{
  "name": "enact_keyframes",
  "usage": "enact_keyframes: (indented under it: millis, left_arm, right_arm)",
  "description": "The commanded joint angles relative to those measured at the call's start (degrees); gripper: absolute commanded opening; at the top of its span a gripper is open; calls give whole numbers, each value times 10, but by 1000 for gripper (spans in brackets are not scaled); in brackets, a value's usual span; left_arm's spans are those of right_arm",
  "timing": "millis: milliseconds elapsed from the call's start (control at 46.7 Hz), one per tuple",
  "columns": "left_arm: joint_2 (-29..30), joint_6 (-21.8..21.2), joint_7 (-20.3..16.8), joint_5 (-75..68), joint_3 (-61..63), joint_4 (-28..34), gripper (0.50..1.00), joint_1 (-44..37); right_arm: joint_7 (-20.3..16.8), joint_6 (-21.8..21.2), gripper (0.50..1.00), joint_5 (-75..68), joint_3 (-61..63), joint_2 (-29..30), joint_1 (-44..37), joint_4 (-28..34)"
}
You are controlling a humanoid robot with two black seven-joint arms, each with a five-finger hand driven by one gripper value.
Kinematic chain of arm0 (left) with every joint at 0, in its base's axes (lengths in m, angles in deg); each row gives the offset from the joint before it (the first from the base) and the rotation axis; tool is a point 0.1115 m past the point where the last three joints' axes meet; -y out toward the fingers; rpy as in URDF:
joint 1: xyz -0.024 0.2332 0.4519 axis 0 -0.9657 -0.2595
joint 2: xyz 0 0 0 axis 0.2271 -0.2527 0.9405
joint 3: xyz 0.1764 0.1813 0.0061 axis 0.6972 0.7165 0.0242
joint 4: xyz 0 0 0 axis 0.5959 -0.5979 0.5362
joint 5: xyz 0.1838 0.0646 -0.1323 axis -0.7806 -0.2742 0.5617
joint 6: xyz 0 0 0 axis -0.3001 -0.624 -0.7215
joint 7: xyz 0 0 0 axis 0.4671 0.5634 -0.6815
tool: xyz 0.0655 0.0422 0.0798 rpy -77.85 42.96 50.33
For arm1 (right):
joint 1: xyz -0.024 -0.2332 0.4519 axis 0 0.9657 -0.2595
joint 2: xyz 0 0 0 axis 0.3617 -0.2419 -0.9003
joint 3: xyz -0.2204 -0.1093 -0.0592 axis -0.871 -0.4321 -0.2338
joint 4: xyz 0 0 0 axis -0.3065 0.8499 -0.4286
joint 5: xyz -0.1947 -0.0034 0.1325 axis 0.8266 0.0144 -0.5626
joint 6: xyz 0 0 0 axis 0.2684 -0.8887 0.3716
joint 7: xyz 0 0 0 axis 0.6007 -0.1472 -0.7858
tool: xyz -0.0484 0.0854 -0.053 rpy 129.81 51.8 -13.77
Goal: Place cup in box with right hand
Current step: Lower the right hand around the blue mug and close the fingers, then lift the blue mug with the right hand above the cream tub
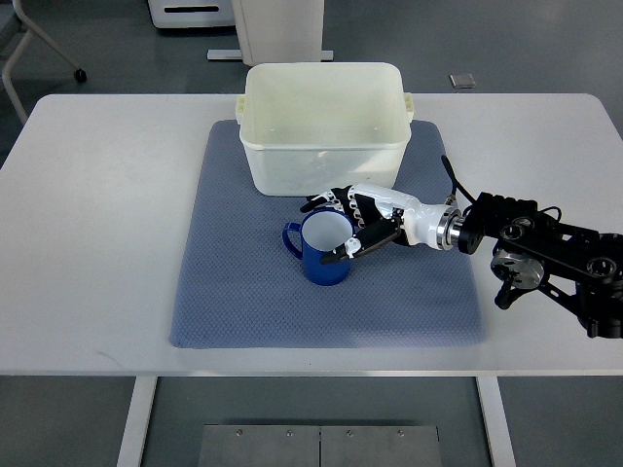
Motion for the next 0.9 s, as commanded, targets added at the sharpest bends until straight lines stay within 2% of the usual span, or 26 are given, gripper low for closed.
enact_keyframes:
  millis: [0, 257, 321, 386, 429, 471, 514, 771, 879]
  left_arm:
    - [0, 0, 0, 0, 0, 0, 1000, 0]
    - [0, 0, 0, 0, 0, 0, 1000, 0]
    - [0, 1, 0, 0, 0, 0, 1000, 0]
    - [0, 0, 0, 0, 0, 0, 1000, 0]
    - [0, 0, 1, 0, 0, 0, 1000, 0]
    - [0, 0, 1, 0, 0, 0, 1000, -1]
    - [0, 1, 0, 0, 0, 0, 1000, -1]
    - [0, 0, 0, 0, -1, 0, 1000, 0]
    - [0, 0, 1, 0, 0, 0, 1000, 0]
  right_arm:
    - [1, 0, 1000, 2, -1, 0, 1, -2]
    - [2, 0, 998, 12, -7, 13, 6, -19]
    - [2, 0, 977, 13, -7, 15, 6, -22]
    - [3, 0, 900, 13, -7, 17, 7, -22]
    - [4, 0, 818, 13, -7, 17, 9, -22]
    - [10, 0, 674, 12, -7, 17, 11, -22]
    - [15, 0, 500, 12, -7, 17, 12, -24]
    - [20, 12, 500, 5, -1, 28, 10, -39]
    - [36, 11, 500, 2, 12, 19, 6, -31]
